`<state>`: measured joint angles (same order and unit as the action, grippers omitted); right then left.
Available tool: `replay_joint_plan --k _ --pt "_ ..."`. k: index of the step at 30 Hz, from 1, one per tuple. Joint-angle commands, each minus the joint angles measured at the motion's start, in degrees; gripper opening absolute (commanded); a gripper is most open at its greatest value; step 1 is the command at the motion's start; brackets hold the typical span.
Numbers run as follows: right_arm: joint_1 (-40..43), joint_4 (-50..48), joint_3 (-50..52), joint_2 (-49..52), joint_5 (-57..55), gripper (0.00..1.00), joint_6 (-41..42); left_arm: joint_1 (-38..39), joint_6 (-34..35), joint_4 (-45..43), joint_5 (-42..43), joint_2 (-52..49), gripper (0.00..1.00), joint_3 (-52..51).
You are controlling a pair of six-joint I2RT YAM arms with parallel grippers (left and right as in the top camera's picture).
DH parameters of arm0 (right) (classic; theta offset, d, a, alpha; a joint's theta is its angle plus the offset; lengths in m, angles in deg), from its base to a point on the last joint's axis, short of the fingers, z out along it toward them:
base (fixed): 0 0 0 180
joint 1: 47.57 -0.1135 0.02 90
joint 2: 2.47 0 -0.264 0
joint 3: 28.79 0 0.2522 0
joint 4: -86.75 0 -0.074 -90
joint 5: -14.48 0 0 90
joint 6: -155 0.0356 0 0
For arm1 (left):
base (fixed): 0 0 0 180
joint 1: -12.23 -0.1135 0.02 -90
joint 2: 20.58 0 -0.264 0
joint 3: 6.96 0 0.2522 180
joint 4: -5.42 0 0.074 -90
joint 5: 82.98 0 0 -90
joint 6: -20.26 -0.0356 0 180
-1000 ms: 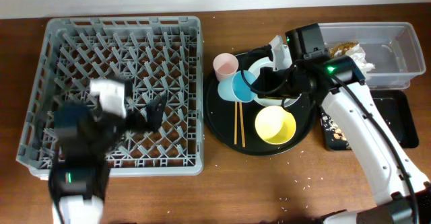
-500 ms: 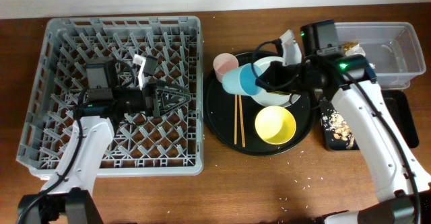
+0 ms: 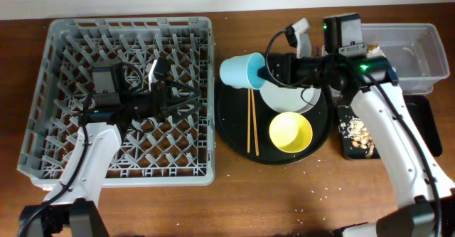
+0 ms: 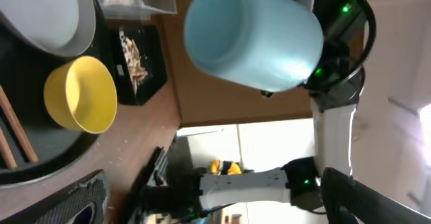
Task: Sort waste into correct bins and load items into the dishwasher rack
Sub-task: 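Hand the light-blue cup from the right gripper to the left gripper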
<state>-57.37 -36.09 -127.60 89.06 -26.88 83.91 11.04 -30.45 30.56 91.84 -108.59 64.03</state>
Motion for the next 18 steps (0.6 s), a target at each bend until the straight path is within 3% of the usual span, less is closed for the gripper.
replay_joint_plan --k 1,7,14,18 --pt "-1.3 -2.3 0.5 4.6 10.5 0.04 0.2 -0.1 4.0 -0.7 -0.4 -0.3 0.99 0.8" --pt "-4.5 -11.1 0.5 11.4 22.6 0.04 -0.7 -0.1 4.0 -0.7 -2.1 -0.3 0.99 0.8" --pt "-6.9 -13.4 0.5 14.9 24.4 0.04 -2.2 -0.1 4.0 -0.7 -2.8 -0.3 0.99 0.8" --pt "-9.0 -17.0 0.5 16.0 24.2 0.04 -0.2 -0.1 4.0 -0.6 -3.7 -0.3 0.90 0.8"
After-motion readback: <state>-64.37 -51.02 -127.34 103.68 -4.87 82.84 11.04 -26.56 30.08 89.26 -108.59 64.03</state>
